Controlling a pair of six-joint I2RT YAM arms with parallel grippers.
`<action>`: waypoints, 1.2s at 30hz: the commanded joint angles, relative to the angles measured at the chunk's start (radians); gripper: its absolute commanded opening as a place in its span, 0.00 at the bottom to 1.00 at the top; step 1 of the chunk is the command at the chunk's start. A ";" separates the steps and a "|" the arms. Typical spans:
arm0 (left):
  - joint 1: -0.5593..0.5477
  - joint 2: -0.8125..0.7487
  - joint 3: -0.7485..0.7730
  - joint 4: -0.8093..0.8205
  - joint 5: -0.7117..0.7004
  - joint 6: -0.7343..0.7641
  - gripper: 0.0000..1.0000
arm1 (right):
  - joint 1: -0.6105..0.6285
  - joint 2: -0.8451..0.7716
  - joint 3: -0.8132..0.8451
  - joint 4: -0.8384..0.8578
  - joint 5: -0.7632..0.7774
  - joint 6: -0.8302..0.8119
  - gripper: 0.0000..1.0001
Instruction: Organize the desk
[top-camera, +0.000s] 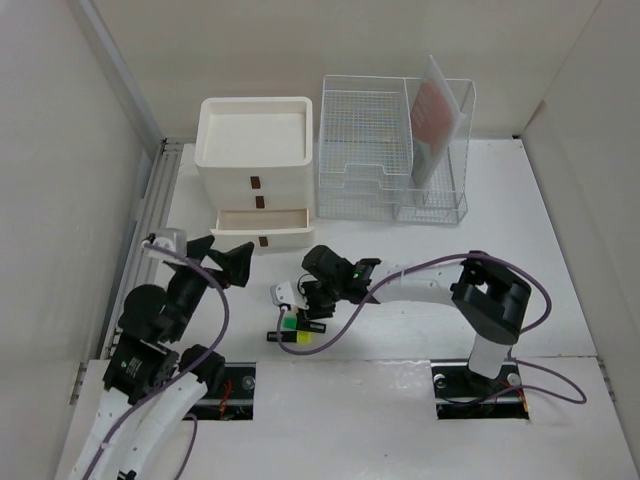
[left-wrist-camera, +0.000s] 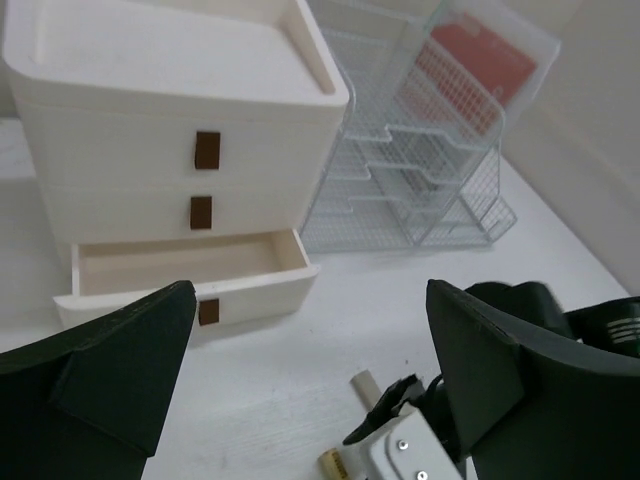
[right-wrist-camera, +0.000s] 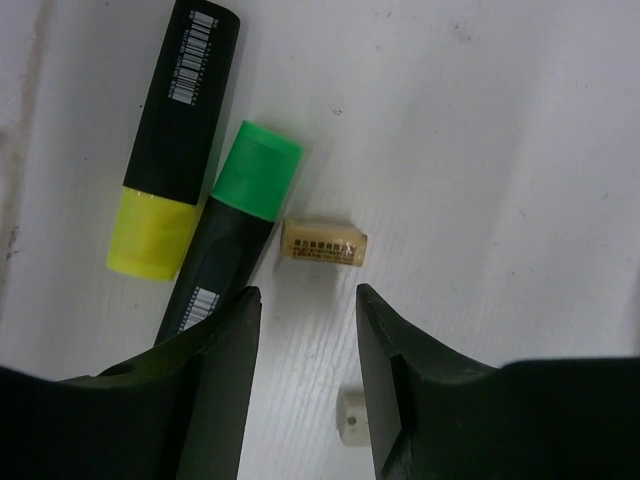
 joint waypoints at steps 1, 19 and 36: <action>-0.004 -0.098 -0.002 0.046 -0.054 0.023 1.00 | 0.020 0.028 0.076 -0.013 0.045 0.015 0.48; -0.004 -0.176 -0.011 0.046 -0.105 0.004 1.00 | 0.029 0.050 0.076 -0.016 0.056 0.005 0.48; -0.004 -0.176 -0.011 0.046 -0.105 0.004 1.00 | 0.064 0.070 0.156 -0.033 -0.001 0.052 0.63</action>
